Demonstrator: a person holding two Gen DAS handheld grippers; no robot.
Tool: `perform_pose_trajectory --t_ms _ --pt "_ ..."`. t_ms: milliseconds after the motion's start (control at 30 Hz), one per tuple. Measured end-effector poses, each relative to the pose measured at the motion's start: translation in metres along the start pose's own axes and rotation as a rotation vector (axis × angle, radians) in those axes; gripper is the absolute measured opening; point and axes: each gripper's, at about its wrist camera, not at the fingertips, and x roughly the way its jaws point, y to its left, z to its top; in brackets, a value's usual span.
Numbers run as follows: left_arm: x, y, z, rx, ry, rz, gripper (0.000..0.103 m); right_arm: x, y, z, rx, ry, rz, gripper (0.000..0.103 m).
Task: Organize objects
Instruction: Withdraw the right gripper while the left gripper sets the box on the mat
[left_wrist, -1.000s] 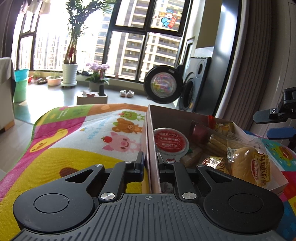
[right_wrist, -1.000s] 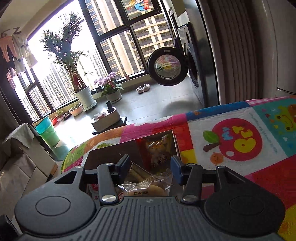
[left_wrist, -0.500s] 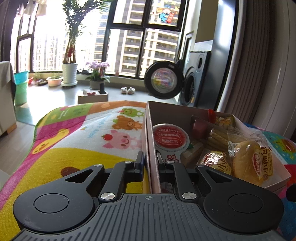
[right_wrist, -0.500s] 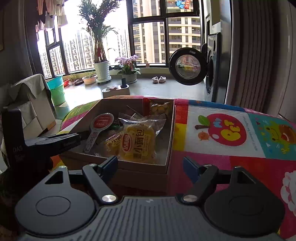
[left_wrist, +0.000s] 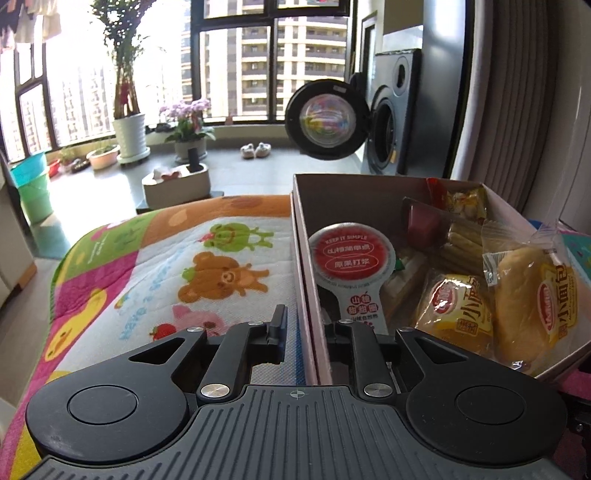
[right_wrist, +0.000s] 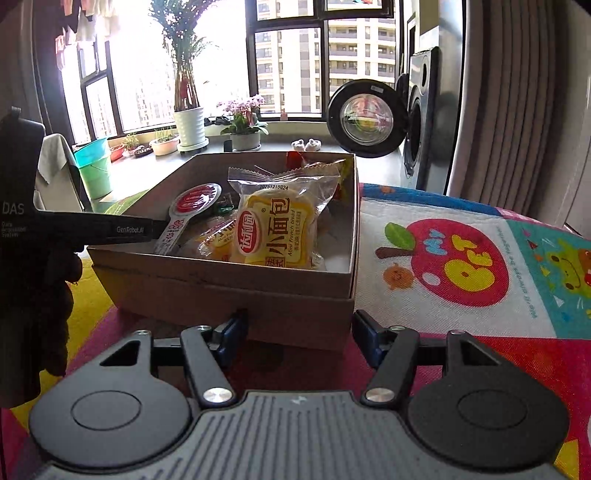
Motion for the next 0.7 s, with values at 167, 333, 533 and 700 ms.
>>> perform_pose_trajectory --t_ms 167,333,533,700 --pt "-0.021 0.001 -0.002 -0.013 -0.047 0.017 0.033 -0.015 -0.005 -0.019 0.062 -0.003 -0.026 0.087" --pt "-0.06 0.007 -0.014 -0.056 -0.084 -0.003 0.045 -0.06 0.001 -0.043 0.032 -0.054 -0.126 0.103" --pt "-0.145 0.009 -0.055 -0.099 -0.206 -0.003 0.05 -0.083 0.016 -0.076 -0.027 0.022 -0.172 0.103" --pt "-0.174 -0.01 -0.113 -0.031 -0.096 -0.099 0.05 -0.084 0.025 -0.085 -0.054 0.043 -0.245 0.103"
